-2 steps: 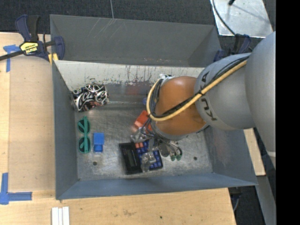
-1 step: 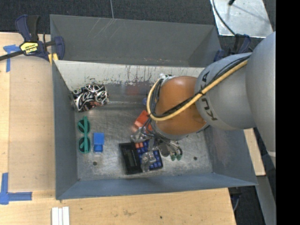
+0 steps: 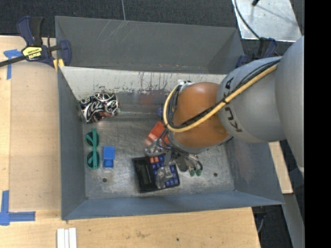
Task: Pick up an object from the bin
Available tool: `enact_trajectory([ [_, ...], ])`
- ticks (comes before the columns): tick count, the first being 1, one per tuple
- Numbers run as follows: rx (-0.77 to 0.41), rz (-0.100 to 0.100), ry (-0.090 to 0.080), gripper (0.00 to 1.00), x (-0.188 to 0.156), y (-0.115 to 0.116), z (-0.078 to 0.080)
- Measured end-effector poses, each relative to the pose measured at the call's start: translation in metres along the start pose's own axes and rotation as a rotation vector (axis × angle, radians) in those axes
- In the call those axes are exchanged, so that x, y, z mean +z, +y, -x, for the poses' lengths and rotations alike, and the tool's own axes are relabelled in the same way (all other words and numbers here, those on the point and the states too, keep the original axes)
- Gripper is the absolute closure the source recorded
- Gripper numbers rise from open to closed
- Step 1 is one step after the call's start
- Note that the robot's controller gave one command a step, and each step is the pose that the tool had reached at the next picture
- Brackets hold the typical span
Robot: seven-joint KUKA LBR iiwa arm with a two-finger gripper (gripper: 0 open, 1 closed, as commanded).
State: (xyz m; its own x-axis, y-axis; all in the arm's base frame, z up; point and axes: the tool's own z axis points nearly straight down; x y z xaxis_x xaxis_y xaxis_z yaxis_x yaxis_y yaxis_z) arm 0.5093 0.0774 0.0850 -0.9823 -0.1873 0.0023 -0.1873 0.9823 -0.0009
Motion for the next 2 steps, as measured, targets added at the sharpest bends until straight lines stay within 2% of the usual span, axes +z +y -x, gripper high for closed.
enact_trajectory([
  [2, 0.0, 0.0, -0.008, 1.0, -0.032, 0.0, 0.001],
])
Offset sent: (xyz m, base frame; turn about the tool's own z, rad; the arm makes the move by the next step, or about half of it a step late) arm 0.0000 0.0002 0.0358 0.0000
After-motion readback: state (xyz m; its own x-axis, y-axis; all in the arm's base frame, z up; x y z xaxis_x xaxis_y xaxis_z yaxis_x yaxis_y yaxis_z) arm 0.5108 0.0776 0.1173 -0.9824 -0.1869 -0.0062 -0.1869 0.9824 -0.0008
